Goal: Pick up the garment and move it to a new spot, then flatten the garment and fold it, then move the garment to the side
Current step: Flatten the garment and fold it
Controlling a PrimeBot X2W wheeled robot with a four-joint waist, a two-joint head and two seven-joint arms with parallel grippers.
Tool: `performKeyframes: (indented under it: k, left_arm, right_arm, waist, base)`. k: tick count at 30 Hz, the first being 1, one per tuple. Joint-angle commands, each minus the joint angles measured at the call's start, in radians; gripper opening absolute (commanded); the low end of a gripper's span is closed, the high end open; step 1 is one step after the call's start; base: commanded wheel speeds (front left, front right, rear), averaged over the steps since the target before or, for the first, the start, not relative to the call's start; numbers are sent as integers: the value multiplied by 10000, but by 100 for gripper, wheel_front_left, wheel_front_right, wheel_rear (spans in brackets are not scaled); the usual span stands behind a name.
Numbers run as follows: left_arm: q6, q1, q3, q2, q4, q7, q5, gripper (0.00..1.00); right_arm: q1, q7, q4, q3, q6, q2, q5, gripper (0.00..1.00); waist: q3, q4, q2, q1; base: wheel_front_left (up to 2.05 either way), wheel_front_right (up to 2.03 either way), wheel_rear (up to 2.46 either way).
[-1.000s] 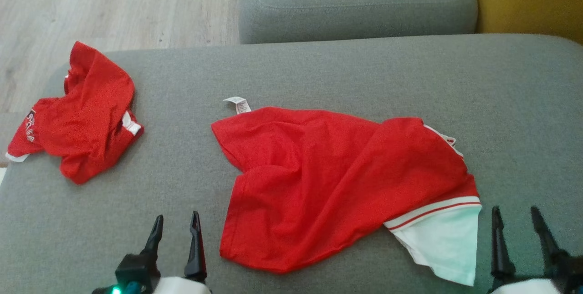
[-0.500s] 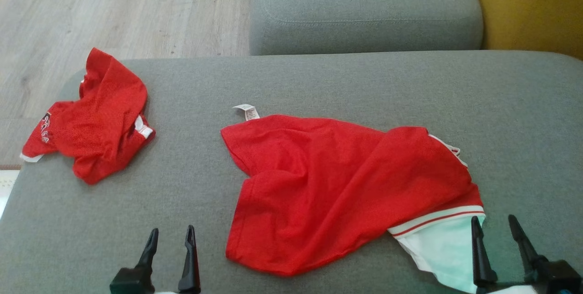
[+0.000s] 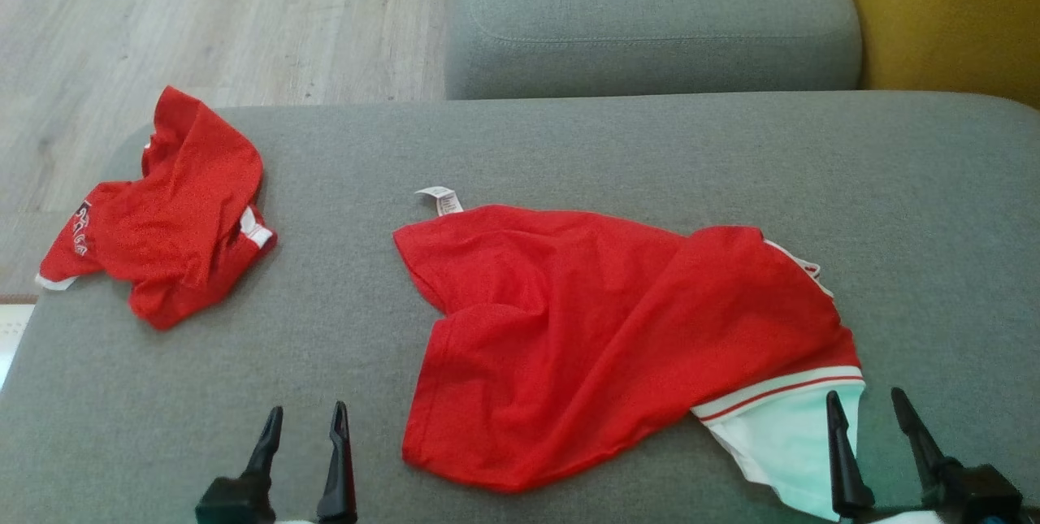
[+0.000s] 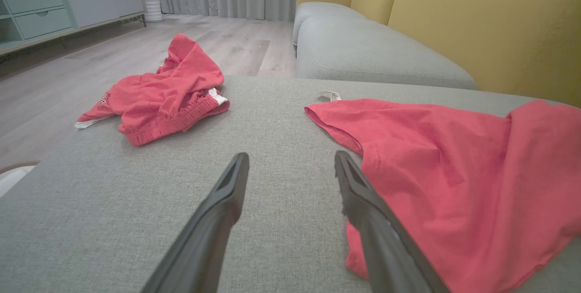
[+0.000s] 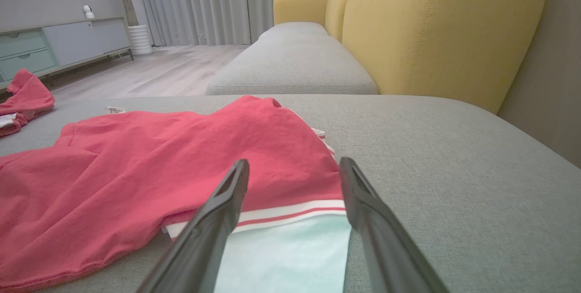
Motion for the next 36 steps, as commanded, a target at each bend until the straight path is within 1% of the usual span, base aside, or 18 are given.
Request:
performKeyframes:
  k: [1,4,6,9,12,14,17,19,23,27,30,36]
  left_arm:
    - [33,-397,223,-40,-306,-124,100,100]
    - [30,-435,19,-40,-138,-124,99,100]
    - [2,-471,-185,-40,180,-104,92,100]
    - [-129,-697,-511,-40,496,486,72,100]
    - [-324,-935,-789,-32,612,1419,37,100]
    - [-421,-1059,-925,-23,645,2111,-7,100]
    - [-417,-1157,-1016,-10,624,2970,-68,100]
    - [-373,-1185,-1027,42,627,3350,-65,100]
    - [-289,-1156,-995,75,644,3782,-154,100]
    - [-248,-1242,-1003,82,722,3922,-205,100]
    - [-254,-1420,-1057,89,862,4039,-201,100]
    - [-289,-1640,-1085,146,1012,4235,-255,100]
  right_arm:
    - [-452,-139,-307,251,75,-105,15,100]
    - [-506,-131,-317,75,75,-105,214,100]
    - [-598,208,-463,-75,75,-105,436,100]
    - [-681,1487,-862,-301,75,-105,524,100]
    - [-639,3244,-1286,-433,75,-105,537,100]
    - [-539,4420,-1521,-239,75,-105,519,100]
    - [-377,5649,-1773,-42,75,-105,227,100]
    - [-335,6181,-1844,83,75,-105,229,100]
    - [-333,6843,-1813,210,75,-105,501,100]
    - [-422,7170,-1566,45,75,-105,857,100]
    - [-547,7297,-1205,-56,75,-105,1103,100]
    - [-860,7325,-638,213,75,-105,1418,100]
  waist:
    - [12,-32,-1,0]
    - [27,-131,-1,0]
    - [51,-240,-1,0]
    - [116,-419,-1,0]
    - [192,-569,-1,0]
    - [265,-664,-1,0]
    - [375,-768,-1,0]
    - [462,-838,-1,0]
    - [657,-907,-1,0]
    - [959,-878,-1,0]
    - [1204,-800,-1,0]
    - [1514,-721,-1,0]
  base:
    - [0,0,0]
    - [0,0,0]
    - [0,0,0]
    - [0,0,0]
    - [0,0,0]
    - [0,0,0]
    - [0,0,0]
    - [0,0,0]
    - [0,0,0]
    - [0,0,0]
    - [0,0,0]
    - [0,0,0]
